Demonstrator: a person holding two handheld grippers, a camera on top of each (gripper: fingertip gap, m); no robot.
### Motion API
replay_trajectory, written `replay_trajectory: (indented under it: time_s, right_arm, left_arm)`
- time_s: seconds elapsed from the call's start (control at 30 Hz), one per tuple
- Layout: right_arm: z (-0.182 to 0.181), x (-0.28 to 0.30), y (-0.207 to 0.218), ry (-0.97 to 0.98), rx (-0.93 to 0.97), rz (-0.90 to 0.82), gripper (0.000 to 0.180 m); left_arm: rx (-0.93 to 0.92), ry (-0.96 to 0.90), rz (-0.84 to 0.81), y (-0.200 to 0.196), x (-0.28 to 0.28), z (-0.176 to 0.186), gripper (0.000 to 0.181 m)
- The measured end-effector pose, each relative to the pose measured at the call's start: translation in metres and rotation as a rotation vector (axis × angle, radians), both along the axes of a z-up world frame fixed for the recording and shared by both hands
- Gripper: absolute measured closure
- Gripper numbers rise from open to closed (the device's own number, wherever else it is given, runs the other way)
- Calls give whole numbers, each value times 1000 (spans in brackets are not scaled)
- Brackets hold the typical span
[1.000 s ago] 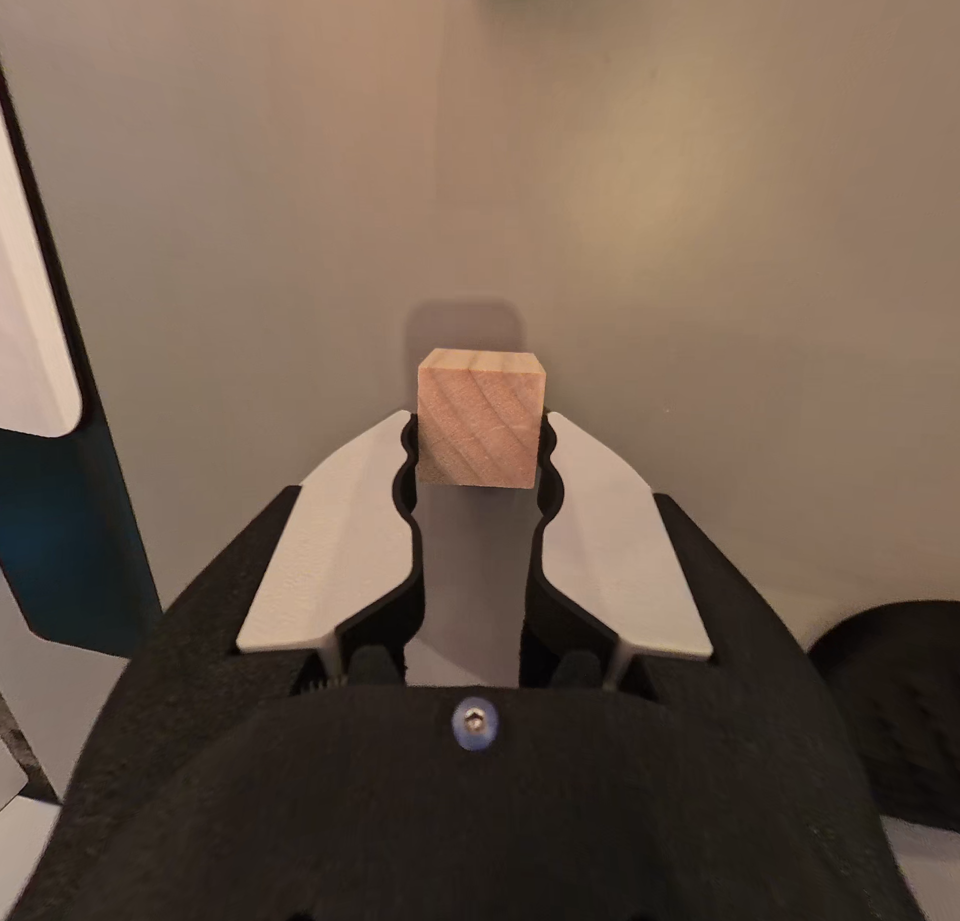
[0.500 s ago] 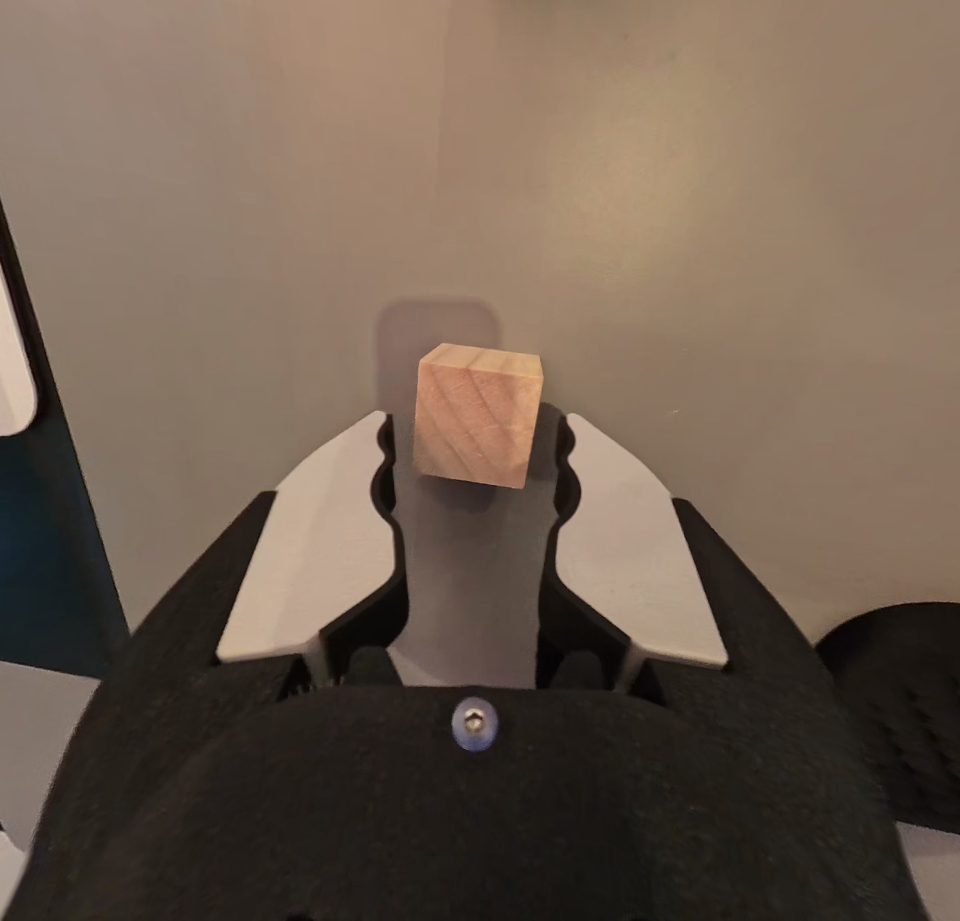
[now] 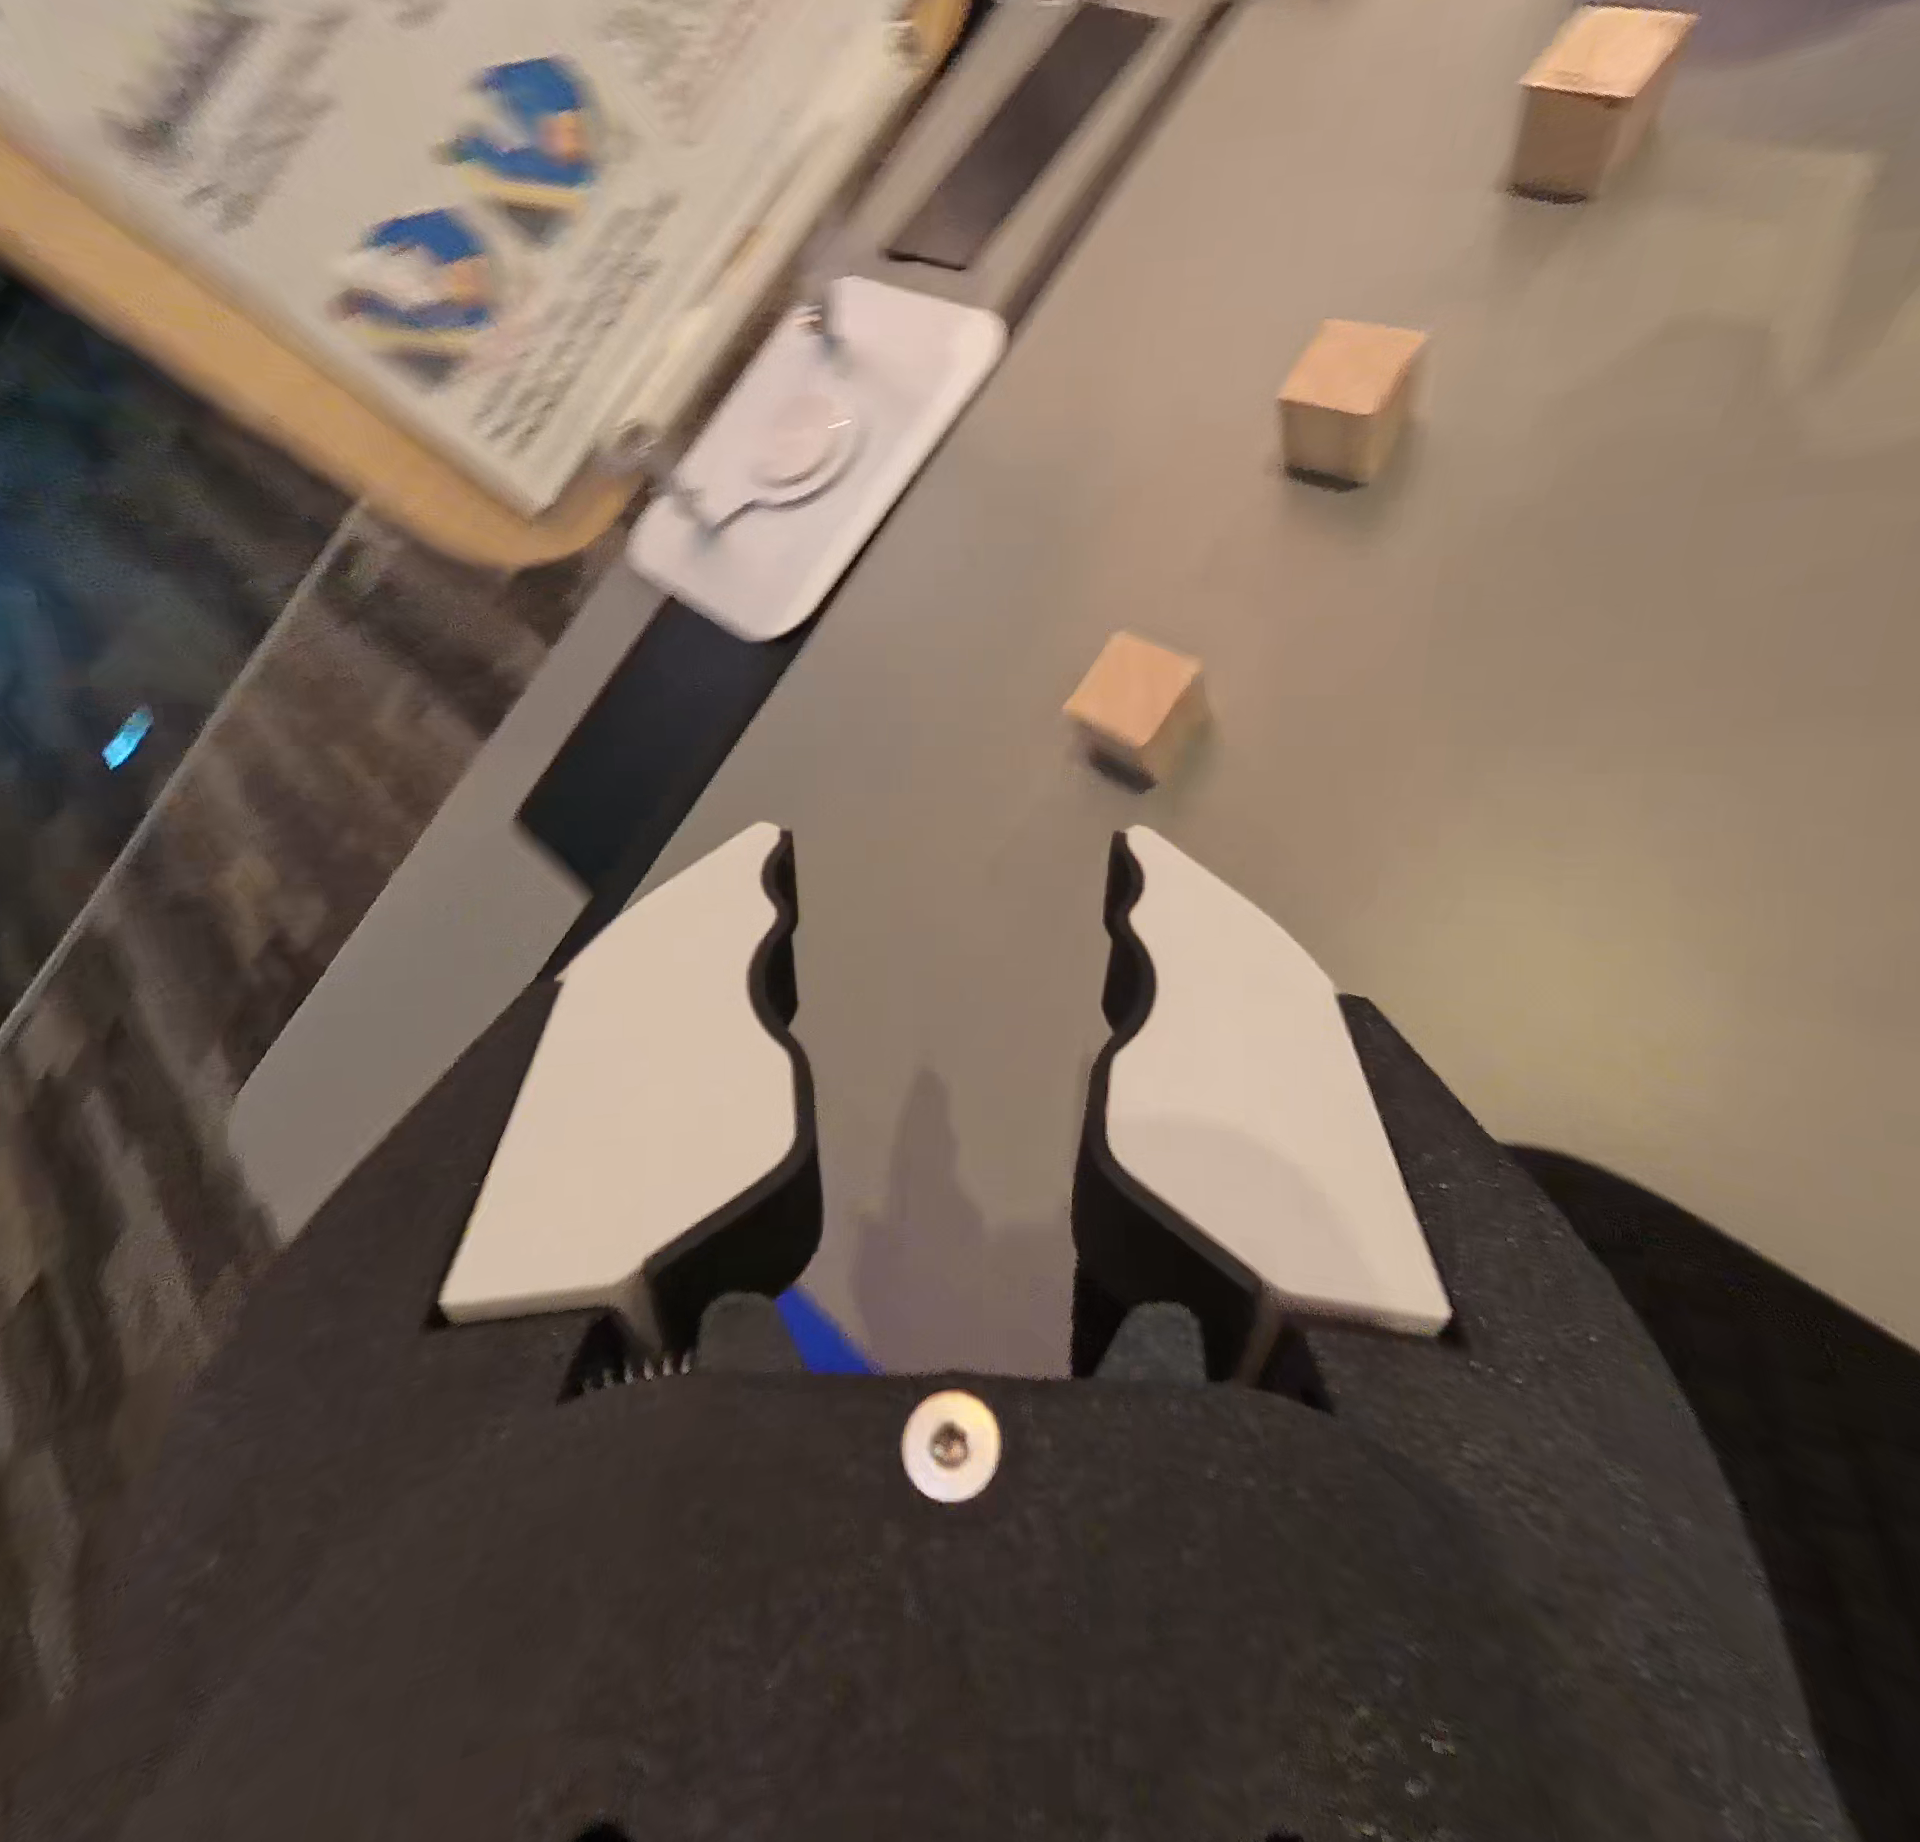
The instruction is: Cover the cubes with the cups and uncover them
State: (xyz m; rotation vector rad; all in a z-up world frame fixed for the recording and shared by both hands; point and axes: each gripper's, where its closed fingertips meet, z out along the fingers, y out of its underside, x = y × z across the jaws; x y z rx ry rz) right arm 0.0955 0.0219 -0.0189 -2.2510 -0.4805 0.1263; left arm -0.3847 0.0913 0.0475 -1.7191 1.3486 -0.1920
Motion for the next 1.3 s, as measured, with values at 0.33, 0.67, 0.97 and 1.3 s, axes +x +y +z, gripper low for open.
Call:
replay_trajectory:
  time_s: [0.33,0.67,0.97,1.3]
  right_arm:
    - [2,-5,-2,-41,-16,2,154]
    - [-6,-12,-3,-97,-67,-10,152]
    - [-14,-12,2,-136,-105,-18,150]
    - [-12,-4,1,-100,-85,-38,150]
  left_arm:
    - [-173,-39,398,-13,-204,-41,117]
    - [-484,-52,810,17,-229,-138,108]
    - [-572,116,943,32,-224,-167,107]
    - [-645,201,980,31,-229,-181,136]
